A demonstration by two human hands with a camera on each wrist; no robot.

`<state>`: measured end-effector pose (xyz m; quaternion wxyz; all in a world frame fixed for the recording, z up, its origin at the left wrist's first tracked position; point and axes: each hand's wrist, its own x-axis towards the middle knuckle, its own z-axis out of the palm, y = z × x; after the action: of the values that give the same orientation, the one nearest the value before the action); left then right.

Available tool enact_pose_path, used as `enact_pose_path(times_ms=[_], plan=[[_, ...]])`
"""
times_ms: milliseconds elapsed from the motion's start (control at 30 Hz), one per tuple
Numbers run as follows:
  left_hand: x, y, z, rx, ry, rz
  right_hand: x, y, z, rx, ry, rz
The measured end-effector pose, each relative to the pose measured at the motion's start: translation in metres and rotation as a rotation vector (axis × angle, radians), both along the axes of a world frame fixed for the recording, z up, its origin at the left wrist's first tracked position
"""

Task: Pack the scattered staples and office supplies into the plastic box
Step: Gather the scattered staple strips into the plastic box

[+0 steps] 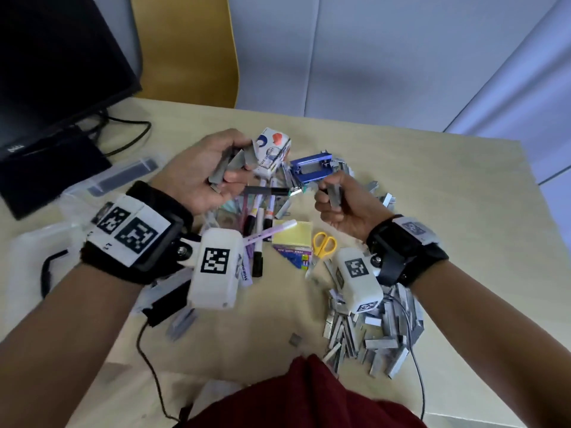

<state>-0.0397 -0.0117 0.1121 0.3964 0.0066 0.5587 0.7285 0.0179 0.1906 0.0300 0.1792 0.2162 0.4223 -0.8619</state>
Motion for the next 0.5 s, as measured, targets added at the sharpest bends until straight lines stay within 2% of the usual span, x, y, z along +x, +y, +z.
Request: enact_pose_path(times_ms=[167, 233, 300, 400, 500], plan=[[-0.004, -0.064, 0.016, -0.403, 0.206, -0.032, -0.015, -0.067, 0.036, 0.185, 0.086, 0.172], [-0.004, -0.082, 0.011, -0.647, 0.298, -0.133, -0.018, -0.096, 0.045, 0.276, 0.113, 0.250], [-0.004, -0.094, 0.004, -0.822, 0.372, -0.312, -0.020, -0.121, 0.050, 0.370, 0.133, 0.329], [-0.005, -0.102, -0.005, -0.960, 0.412, -0.557, -0.020, -0.150, 0.052, 0.556, 0.141, 0.427], [-0.004, -0.098, -0.012, -1.012, 0.383, -0.648, -0.021, -0.168, 0.049, 0.721, 0.159, 0.450]])
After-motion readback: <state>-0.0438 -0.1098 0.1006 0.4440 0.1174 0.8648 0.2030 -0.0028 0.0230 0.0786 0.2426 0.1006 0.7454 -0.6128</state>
